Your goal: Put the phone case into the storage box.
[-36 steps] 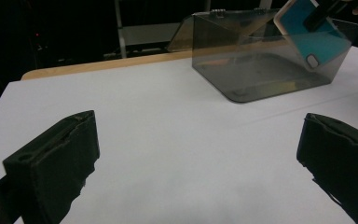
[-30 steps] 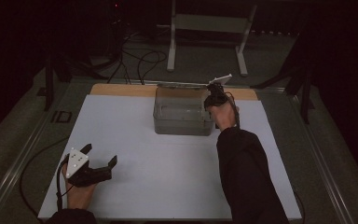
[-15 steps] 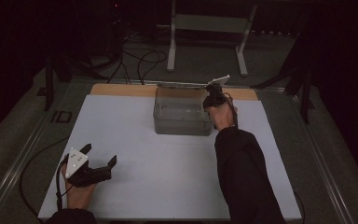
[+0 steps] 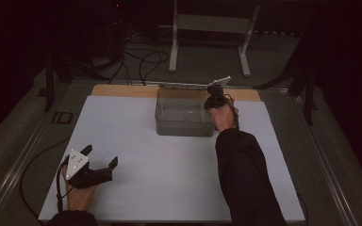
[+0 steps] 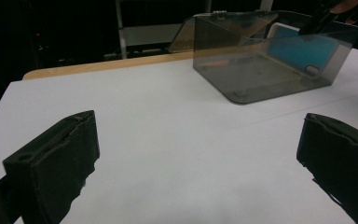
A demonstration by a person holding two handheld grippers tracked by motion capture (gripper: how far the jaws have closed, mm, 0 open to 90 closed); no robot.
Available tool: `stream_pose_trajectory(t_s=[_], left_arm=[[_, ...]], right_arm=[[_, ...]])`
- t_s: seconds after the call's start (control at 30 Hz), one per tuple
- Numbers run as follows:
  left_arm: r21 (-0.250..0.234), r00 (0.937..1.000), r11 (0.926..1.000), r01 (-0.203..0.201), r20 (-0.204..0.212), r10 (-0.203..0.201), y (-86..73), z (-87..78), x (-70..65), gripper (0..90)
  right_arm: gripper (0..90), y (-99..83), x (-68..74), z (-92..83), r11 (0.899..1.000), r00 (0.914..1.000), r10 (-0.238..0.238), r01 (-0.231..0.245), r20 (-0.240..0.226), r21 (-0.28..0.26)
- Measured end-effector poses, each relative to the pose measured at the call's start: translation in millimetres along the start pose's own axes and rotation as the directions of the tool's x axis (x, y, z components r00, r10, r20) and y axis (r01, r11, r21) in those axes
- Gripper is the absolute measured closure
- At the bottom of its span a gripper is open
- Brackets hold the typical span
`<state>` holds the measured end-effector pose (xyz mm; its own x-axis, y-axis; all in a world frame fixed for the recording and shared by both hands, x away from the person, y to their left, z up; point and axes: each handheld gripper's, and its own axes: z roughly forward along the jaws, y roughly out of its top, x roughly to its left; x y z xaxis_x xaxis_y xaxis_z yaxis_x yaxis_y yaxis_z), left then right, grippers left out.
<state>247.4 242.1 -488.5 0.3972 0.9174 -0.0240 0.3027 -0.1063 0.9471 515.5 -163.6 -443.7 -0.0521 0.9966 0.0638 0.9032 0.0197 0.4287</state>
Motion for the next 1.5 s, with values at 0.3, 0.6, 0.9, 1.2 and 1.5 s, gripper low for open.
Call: stream_pose_trajectory(t_s=[0.3,0.6,0.9,1.2,1.5], left_arm=[[0.003,1.0,1.0,-0.005,0.003,0.005,0.1,0.3,-0.6,0.1],[0.004,1.0,1.0,-0.005,0.004,0.005,0.1,0.2,-0.6,0.0],[0.003,1.0,1.0,-0.005,0.004,0.005,0.2,0.4,-1.1,0.0],[0.003,1.0,1.0,-0.006,0.005,0.006,0.2,0.5,-1.5,0.0],[0.004,1.0,1.0,-0.007,0.006,0.007,0.2,0.6,-1.5,0.0]], right_arm=[[81.1,-1.6,3.6,-3.2,1.0,0.9986,-0.015,0.015,0.05,-0.007],[81.1,-3.9,9.9,-3.8,0.998,0.9939,-0.046,0.049,0.1,-0.028],[80.2,-6.4,10.8,-2.1,0.998,0.9925,-0.062,0.064,0.105,-0.019],[76.6,-6.4,10.5,-4.7,0.997,0.9938,-0.064,0.068,0.09,-0.035],[74.1,-6.8,11.4,-8.3,0.994,0.9916,-0.092,0.097,0.091,-0.055]])
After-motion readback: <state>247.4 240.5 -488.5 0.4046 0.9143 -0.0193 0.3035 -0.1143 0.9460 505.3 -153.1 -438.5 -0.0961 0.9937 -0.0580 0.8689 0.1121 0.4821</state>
